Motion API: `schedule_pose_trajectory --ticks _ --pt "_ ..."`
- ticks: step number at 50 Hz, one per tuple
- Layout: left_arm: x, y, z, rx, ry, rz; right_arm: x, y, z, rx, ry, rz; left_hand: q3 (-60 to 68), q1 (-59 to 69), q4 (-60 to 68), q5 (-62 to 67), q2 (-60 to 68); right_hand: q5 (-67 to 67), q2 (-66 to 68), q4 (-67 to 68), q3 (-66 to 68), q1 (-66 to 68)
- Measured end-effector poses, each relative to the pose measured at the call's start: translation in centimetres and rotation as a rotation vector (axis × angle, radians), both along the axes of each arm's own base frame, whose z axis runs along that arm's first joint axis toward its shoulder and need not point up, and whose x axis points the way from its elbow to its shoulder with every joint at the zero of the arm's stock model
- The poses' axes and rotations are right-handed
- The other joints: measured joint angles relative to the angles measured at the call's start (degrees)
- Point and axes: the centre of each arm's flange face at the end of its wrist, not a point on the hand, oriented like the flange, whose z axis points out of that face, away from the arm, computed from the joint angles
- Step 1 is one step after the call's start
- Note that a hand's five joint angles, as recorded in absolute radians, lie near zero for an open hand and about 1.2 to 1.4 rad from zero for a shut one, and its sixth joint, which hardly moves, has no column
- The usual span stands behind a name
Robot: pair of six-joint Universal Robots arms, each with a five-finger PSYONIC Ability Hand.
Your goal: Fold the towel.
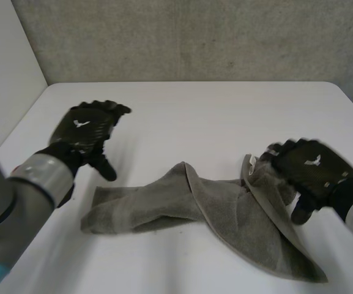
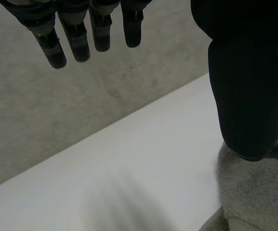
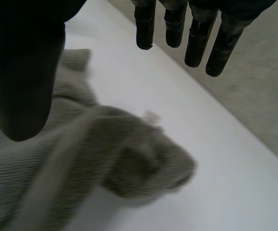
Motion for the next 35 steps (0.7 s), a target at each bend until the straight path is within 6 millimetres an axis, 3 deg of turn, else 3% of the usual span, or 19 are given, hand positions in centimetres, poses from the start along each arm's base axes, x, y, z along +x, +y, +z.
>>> schedule_pose_trajectory --ticks 8,13,24,35 --pt "-3.6 -4.4 -3.3 0.087 -0.029 -0.077 1.0 2.8 -2.9 0.113 0.061 0.081 4.08 4.23 4.15 4.17 4.17 0.00 0.00 0.00 0.00 0.00" --pt "-5.2 -5.9 -5.4 0.152 -0.044 -0.139 0.8 3.9 -4.4 0.147 0.113 0.108 4.39 4.54 4.44 4.40 4.47 0.00 0.00 0.00 0.00 0.00" --pt "-8.0 -6.3 -8.8 0.251 -0.045 -0.300 0.5 4.9 -7.4 0.139 0.159 0.134 6.69 6.73 6.71 6.56 6.71 0.00 0.00 0.00 0.00 0.00" --pt "-8.9 -6.0 -11.1 0.294 -0.061 -0.331 0.4 4.6 -9.5 0.080 0.175 0.137 21.64 22.10 21.72 21.44 21.70 0.00 0.00 0.00 0.00 0.00"
